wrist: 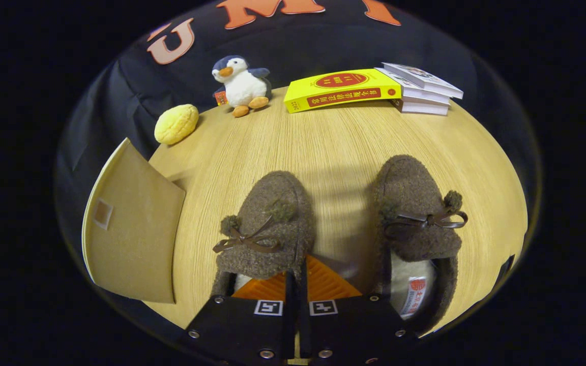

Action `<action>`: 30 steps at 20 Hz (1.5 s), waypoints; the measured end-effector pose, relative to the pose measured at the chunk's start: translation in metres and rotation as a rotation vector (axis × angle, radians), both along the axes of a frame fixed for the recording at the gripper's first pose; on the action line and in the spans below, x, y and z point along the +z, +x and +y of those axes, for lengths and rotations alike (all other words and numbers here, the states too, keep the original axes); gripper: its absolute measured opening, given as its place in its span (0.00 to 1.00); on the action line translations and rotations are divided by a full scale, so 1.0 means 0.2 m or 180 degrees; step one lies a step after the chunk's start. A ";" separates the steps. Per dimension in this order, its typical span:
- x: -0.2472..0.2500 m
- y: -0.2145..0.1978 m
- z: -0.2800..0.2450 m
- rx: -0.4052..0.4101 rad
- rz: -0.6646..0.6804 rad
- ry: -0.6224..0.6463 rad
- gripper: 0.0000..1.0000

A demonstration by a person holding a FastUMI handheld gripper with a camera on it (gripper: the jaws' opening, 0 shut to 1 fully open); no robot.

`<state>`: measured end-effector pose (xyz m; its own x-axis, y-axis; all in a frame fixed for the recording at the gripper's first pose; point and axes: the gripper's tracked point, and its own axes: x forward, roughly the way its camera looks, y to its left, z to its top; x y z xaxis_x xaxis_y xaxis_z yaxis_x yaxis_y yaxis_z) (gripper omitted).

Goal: Open the storage box then place both shoes into the box .Put the left shoe in first, then the right shoe, with the right side of both shoes facing outward in a uniform manner.

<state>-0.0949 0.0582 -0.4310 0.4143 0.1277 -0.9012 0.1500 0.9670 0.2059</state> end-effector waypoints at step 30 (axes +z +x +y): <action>0.89 0.34 1.09 0.0347 -0.0416 0.0468 0.04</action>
